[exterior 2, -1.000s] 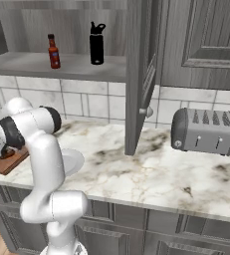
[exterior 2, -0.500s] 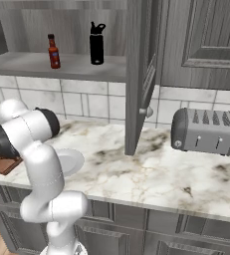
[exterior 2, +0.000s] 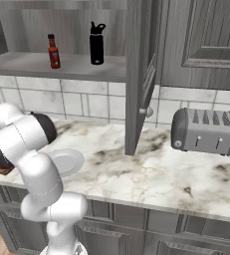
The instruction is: Pick the chicken drumstick from the plate and place it on the cutting board. Then pick the condiment bottle from the cabinet and place it next to the cutting board.
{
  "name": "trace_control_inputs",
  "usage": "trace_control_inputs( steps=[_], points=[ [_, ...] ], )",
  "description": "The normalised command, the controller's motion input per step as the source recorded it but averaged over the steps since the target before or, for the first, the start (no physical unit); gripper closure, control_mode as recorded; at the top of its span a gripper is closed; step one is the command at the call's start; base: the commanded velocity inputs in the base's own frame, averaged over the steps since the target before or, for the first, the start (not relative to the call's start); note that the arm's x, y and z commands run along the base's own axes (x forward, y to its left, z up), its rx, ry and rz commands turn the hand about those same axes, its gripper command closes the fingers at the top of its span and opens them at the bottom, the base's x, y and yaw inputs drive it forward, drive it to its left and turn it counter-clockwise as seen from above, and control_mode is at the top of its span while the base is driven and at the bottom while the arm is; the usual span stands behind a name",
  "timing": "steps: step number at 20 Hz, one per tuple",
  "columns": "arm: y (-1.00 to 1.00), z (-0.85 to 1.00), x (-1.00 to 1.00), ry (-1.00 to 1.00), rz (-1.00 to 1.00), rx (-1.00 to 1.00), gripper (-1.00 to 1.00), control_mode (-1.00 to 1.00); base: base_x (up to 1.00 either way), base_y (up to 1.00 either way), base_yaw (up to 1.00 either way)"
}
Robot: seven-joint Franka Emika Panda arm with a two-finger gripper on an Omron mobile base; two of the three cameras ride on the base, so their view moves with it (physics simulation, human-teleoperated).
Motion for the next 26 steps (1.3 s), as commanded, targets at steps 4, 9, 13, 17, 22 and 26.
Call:
trace_control_inputs(
  steps=[4, 9, 13, 17, 22, 26],
  points=[
    [0.0, 0.33, -0.12, 0.0, 0.08, 0.0, -1.0, -1.0, 0.0, 0.0, 0.0],
    [0.0, 0.35, -0.16, 0.0, 0.11, -0.01, -1.0, -1.0, 0.0, 0.0, 0.0],
    [0.0, 0.23, -0.24, 0.0, 0.1, -0.03, -1.0, -1.0, 0.0, 0.0, 0.0],
    [0.0, 0.11, -0.34, 0.0, 0.07, -0.03, -1.0, -1.0, 0.0, 0.0, 0.0],
    [0.0, 0.0, -0.37, -0.01, 0.07, -0.07, -1.0, -1.0, 0.0, 0.0, 0.0],
    [-0.02, 0.1, -0.41, -0.04, 0.09, -0.06, -1.0, -1.0, 0.0, 0.0, 0.0]
  ],
)
